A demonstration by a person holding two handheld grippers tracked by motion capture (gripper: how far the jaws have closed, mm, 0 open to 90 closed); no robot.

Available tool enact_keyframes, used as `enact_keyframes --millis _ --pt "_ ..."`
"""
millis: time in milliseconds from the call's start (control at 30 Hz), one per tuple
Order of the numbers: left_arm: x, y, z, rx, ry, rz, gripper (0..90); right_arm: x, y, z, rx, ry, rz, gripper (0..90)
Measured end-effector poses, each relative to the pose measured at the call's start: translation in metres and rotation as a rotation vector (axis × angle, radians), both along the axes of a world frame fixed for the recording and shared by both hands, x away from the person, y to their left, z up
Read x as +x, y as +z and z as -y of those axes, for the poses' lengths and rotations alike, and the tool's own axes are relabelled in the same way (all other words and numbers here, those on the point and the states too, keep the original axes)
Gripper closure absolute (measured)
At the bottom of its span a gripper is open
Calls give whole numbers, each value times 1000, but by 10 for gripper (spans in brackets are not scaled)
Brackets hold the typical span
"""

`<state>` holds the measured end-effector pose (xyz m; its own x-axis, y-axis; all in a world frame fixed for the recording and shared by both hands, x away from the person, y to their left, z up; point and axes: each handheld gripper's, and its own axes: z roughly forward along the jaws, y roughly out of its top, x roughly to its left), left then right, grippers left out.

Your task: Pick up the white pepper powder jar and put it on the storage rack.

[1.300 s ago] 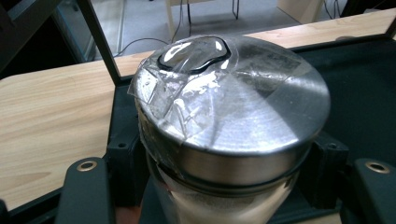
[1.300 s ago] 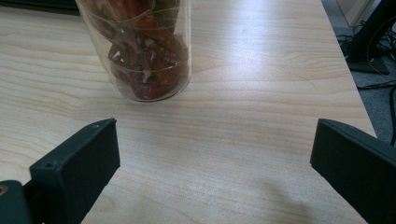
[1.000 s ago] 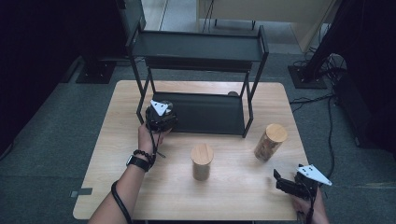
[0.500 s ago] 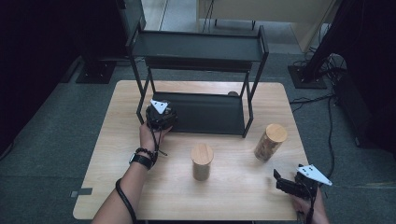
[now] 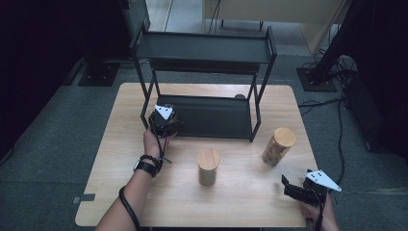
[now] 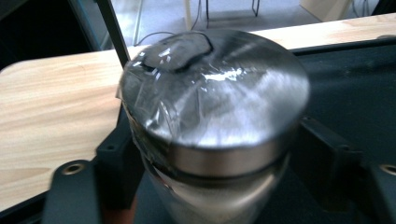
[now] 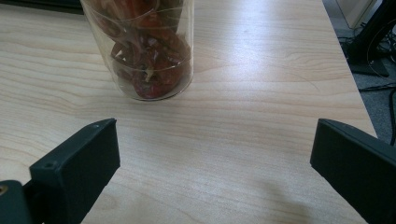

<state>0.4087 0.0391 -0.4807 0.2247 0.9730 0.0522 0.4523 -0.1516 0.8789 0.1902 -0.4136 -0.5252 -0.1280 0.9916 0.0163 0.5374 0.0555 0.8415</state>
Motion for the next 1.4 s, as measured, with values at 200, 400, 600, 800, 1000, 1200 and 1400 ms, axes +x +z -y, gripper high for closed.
enact_keyframes --millis 200,400,600,800,1000,1200,1400 --pt "-8 -3 -3 -21 -4 -7 218 0 0 0 -1 3 -2 13" --pt "-15 -3 -6 -34 -18 -4 218 0 0 -1 -4 2 -1 13" --pt "-22 -3 -12 -65 -27 -8 218 0 0 -1 -5 3 -3 13" --pt "-26 -6 -13 -66 -27 -6 217 0 0 -1 -5 1 -2 13" --pt "-33 -9 -15 -77 -35 -13 217 0 0 -1 -4 2 -3 13" --pt "-43 -9 -20 -80 -60 -5 191 1 0 -1 -6 4 -4 13" --pt "-47 -12 -25 -82 -71 -6 191 1 0 -1 -9 5 -4 13"
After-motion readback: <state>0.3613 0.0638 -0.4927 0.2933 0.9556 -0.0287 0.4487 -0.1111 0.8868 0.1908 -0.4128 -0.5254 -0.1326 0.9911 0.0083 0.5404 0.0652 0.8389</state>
